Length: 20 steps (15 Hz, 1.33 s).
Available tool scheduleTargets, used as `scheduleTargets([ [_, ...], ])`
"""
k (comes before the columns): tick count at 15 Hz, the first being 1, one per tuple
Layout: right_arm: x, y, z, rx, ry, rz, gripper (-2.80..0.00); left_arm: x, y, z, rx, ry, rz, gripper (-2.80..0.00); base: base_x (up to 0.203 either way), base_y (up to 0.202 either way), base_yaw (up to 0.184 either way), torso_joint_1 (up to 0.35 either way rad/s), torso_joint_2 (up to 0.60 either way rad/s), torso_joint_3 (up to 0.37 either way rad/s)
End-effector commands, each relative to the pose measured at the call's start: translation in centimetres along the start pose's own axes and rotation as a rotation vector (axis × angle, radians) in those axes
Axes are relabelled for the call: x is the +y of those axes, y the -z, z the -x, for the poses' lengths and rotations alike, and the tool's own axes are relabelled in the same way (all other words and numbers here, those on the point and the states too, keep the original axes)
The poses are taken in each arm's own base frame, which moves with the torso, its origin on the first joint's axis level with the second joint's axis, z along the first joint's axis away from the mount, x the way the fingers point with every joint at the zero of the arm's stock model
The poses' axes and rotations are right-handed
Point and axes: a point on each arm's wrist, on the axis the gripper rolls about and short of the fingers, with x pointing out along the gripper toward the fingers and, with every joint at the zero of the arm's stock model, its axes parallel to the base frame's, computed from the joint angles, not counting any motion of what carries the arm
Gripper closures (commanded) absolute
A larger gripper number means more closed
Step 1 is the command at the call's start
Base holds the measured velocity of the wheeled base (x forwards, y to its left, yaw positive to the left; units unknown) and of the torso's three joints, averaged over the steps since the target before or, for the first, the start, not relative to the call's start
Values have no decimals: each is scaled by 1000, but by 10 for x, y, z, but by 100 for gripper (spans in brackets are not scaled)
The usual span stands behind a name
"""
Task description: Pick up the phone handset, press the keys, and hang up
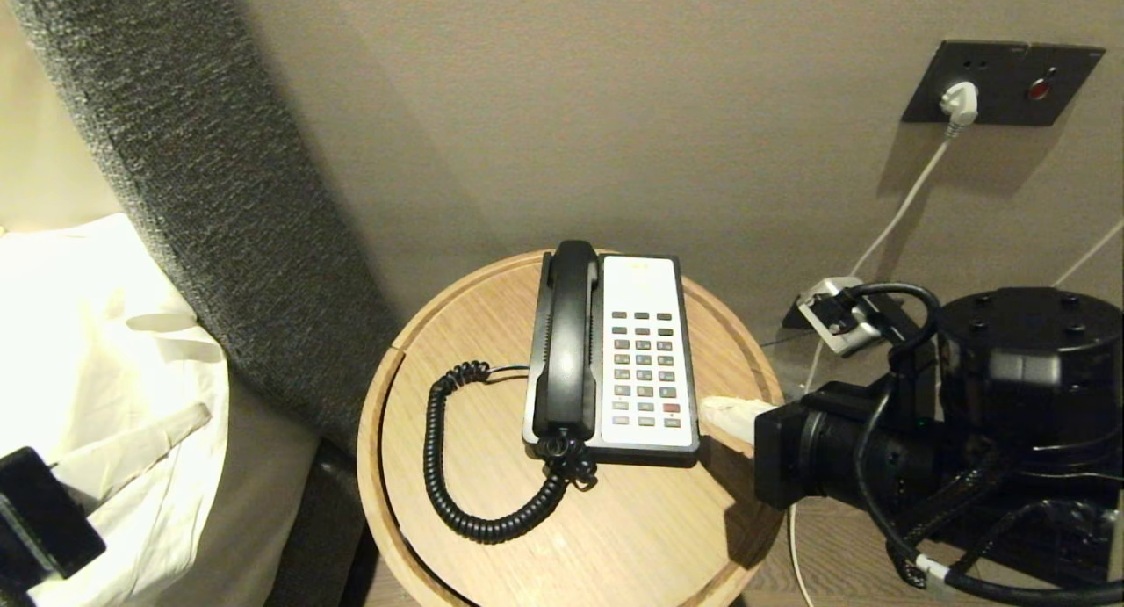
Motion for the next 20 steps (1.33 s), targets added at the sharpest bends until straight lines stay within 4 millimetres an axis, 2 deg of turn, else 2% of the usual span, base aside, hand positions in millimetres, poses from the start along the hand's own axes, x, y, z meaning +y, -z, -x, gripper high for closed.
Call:
scheduleTargets([
  [1, -1, -10, 17, -66, -17, -13, 0, 2, 3, 1, 0, -4, 3, 0, 0, 0, 0, 0, 0, 0],
  [4, -10, -14, 32, -110, 8, -28, 0, 6, 5, 4, -6, -17, 6, 0, 0, 0, 0, 0, 0, 0],
  [9, -25, -21, 41, -159, 67, -56, 0, 9, 0, 3, -49, -82, 17, 0, 0, 0, 0, 0, 0, 0],
  [11, -29, -25, 65, -226, 68, -64, 0, 19, -7, 8, -142, -219, 39, 0, 0, 0, 0, 0, 0, 0],
  [13, -34, -23, 74, -244, 86, -71, 0, 25, -8, 20, -204, -302, 49, 0, 0, 0, 0, 0, 0, 0],
  [15, -44, -20, 95, -302, 131, -91, 0, 30, -3, 38, -248, -352, 52, 0, 0, 0, 0, 0, 0, 0],
  [17, -56, -9, 123, -377, 204, -114, 0, 35, 12, 66, -290, -399, 41, 0, 0, 0, 0, 0, 0, 0],
  [20, -69, 16, 149, -442, 315, -142, 0, 45, 41, 83, -263, -445, -10, 0, 0, 0, 0, 0, 0, 0],
])
